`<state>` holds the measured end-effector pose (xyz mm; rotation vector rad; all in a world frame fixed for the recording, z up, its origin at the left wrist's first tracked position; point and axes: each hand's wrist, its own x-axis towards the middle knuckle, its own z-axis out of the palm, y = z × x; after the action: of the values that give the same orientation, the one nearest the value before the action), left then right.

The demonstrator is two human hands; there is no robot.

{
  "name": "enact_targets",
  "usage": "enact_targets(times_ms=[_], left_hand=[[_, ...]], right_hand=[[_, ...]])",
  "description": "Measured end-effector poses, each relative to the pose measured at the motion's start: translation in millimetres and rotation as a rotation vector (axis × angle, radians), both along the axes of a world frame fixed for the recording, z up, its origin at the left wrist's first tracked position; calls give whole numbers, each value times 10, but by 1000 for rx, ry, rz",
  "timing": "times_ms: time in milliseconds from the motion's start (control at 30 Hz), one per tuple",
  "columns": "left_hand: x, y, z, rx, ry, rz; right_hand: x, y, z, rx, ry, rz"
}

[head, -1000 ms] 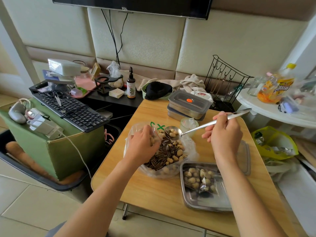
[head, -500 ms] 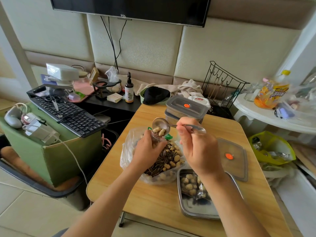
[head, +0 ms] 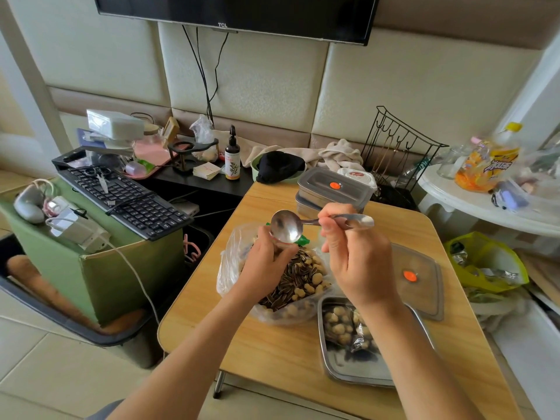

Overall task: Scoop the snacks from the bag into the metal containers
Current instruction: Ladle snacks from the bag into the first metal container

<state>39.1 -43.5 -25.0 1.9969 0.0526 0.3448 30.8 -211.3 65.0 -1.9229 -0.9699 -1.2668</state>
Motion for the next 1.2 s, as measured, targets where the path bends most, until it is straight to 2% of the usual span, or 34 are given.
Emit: enact_targets(times_ms=[267, 433, 500, 667, 733, 800, 933, 1067, 1200], left_hand=[[-35, 27, 10, -38, 44, -28], [-103, 64, 113, -96, 19, 29], [-113, 108, 145, -123, -5, 109], [-155, 204, 187, -136, 22, 210], [-188, 190, 223, -167, 35, 230], [-211, 179, 236, -197, 40, 247], [-240, 169, 258, -252, 24, 253], [-247, 188, 281, -226, 14, 278], [-229, 241, 241, -50, -28, 322]], right_hand=[[53, -54, -49, 78, 177, 10], [154, -161, -75, 214, 277, -185], [151, -181, -89, 241, 405, -190], [152, -140, -185, 420, 919, -146], [162, -129, -203, 511, 1018, -130], [179, -124, -215, 516, 925, -147], [234, -85, -266, 269, 555, -144], [260, 9, -337, 45, 399, -55], [268, 97, -393, -117, 343, 1]])
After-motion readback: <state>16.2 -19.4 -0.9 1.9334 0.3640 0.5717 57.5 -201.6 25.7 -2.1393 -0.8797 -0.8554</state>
